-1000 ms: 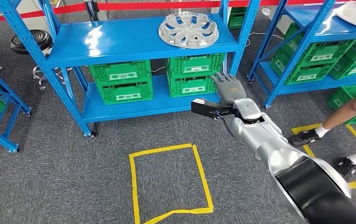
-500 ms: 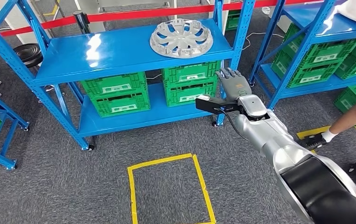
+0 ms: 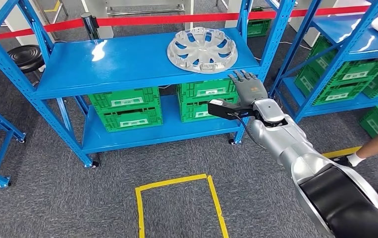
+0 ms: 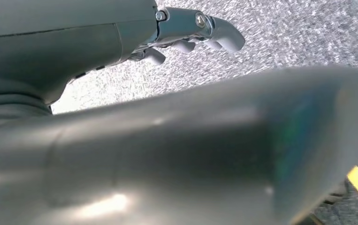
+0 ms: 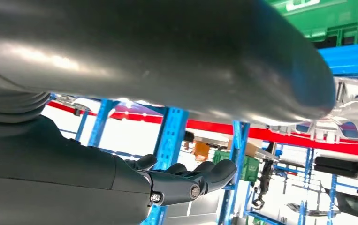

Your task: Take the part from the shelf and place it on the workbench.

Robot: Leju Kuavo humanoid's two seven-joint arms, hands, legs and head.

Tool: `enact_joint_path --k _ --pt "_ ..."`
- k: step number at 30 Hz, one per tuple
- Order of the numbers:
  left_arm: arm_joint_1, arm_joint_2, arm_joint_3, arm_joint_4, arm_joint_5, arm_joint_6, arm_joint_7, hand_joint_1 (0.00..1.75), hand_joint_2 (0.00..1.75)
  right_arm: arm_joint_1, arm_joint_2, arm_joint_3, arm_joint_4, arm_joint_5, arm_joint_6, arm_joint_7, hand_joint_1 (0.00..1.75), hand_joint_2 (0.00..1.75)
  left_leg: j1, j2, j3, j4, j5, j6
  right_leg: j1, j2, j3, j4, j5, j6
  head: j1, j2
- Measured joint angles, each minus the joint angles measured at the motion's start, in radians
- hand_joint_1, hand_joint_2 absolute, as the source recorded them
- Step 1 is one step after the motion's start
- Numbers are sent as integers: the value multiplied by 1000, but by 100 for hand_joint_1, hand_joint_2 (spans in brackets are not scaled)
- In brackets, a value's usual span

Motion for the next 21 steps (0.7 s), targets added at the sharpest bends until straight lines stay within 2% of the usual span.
enact_joint_path --k 1,2,3,4,5,7,8,9,11,13,14,16,21 --pt "0 -1 0 0 1 0 -1 0 0 0 1 1 0 0 2 0 0 0 1 -1 15 0 -13 -4 -2 -2 9 -64 48 0 0 0" --pt "0 -1 0 0 1 0 -1 0 0 -1 1 2 0 0 4 1 0 0 1 -2 31 3 -27 -9 -3 -7 21 -131 112 1 0 0" --pt "0 -1 0 0 2 0 -2 0 0 -2 2 3 0 0 8 1 0 0 1 -3 42 3 -40 -15 -3 -11 32 -180 157 -3 0 0" --pt "0 -1 0 1 3 0 -2 0 0 -3 4 4 0 0 10 2 0 0 1 -3 48 1 -52 -22 -1 -14 41 -208 187 -8 1 0" --pt "0 -1 0 1 4 0 -2 0 0 -5 5 5 0 -1 12 2 0 0 0 -3 55 3 -59 -29 1 -14 46 -218 194 -16 1 0" --pt "-1 -1 0 0 5 1 -3 0 0 -12 7 7 -2 -3 13 2 0 0 1 -1 62 12 -62 -42 2 -8 63 -218 183 -35 1 0" --pt "-1 0 0 0 5 1 -3 0 0 -17 7 7 -4 -4 12 2 0 0 1 1 56 39 -56 -48 1 -6 73 -220 176 -43 0 0" --pt "-2 0 0 0 5 1 -4 0 0 -22 7 7 -5 -5 11 2 0 0 2 3 34 80 -56 -51 1 -5 86 -221 169 -51 0 0" --pt "-2 1 0 0 5 1 -4 0 0 -29 9 8 -6 -6 11 0 0 0 3 7 -47 203 -83 -59 1 -4 112 -222 146 -61 -1 0" --pt "1 0 0 0 5 1 -4 0 0 -28 12 8 -6 -6 11 -1 0 0 2 9 -131 289 -143 -61 3 -1 139 -222 122 -63 -1 0" --pt "2 0 0 0 5 1 -4 0 0 -27 13 9 -6 -6 12 -1 0 0 2 9 -158 300 -163 -60 4 0 154 -222 109 -64 -1 0" --pt "4 0 0 0 5 1 -4 0 0 -26 13 9 -6 -6 12 -1 0 0 1 9 -178 288 -174 -56 5 1 172 -222 94 -64 -2 0" --pt "5 1 0 0 5 1 -4 0 0 -26 13 9 -6 -6 12 -1 0 0 0 9 -178 271 -167 -54 5 1 180 -222 88 -65 -1 0"
